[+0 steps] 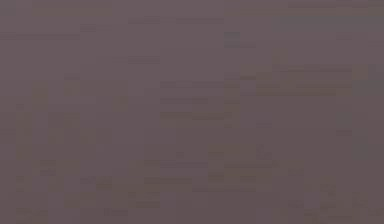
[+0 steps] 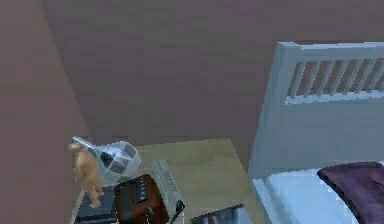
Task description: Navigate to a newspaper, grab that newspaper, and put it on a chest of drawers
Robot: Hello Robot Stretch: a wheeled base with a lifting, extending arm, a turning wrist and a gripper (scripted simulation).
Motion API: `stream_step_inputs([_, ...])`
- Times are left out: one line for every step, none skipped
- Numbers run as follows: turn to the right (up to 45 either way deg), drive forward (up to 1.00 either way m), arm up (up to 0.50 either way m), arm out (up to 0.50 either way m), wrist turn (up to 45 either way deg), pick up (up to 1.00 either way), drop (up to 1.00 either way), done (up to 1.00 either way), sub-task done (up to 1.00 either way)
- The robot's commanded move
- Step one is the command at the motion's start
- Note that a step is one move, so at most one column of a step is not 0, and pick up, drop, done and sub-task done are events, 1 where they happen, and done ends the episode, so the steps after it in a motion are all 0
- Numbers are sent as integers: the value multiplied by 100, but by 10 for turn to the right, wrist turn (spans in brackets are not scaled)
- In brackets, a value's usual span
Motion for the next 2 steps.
stream_step_inputs([450,0,0,0,0,0,0,0,0])
stream_step_inputs([450,0,0,0,0,0,0,0,0])
